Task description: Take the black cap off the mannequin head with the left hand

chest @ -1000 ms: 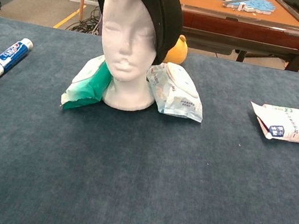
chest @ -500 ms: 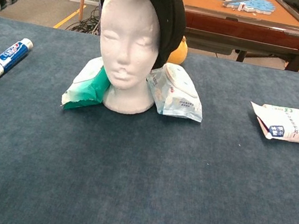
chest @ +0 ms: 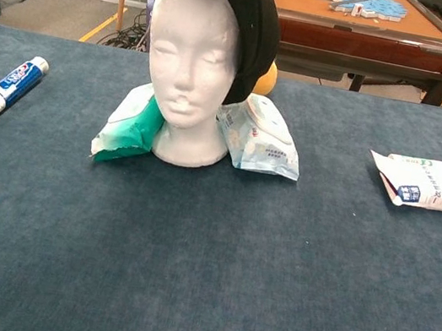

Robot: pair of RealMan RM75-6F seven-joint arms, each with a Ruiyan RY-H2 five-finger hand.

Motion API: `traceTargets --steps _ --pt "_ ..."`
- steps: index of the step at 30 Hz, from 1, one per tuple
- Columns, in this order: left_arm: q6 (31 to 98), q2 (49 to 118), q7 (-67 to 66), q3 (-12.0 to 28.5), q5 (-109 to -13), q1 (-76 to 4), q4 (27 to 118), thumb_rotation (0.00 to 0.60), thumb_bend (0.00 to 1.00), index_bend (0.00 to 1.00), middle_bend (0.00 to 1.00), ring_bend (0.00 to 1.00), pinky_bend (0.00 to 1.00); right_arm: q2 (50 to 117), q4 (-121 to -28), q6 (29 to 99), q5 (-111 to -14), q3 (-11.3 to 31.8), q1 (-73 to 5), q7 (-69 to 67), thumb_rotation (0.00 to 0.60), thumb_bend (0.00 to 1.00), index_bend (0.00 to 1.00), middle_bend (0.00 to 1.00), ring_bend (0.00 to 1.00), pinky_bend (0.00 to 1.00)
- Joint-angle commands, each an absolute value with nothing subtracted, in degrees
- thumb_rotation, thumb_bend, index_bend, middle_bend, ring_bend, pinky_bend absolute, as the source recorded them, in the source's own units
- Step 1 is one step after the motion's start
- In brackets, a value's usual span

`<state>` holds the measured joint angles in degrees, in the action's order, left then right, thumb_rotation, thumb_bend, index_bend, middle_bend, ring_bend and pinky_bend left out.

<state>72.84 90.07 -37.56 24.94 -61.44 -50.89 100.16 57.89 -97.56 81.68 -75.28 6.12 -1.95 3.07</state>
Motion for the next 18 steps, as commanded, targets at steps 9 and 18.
traceTargets --steps 9,18 --pt "73.8 89.6 -37.5 24.4 -61.0 -51.6 100.6 0.6 0.47 0.71 0.08 0.04 0.17 58.2 -94.6 81.7 -75.8 5.8 -1.9 2.7 0.6 0.07 0.48 0.39 0.3 0.37" --pt "74.0 89.3 -36.3 24.1 -60.5 -51.7 100.0 0.6 0.47 0.71 0.08 0.04 0.17 58.3 -94.4 81.8 -75.9 5.8 -1.9 2.6 0.6 0.07 0.48 0.39 0.3 0.37"
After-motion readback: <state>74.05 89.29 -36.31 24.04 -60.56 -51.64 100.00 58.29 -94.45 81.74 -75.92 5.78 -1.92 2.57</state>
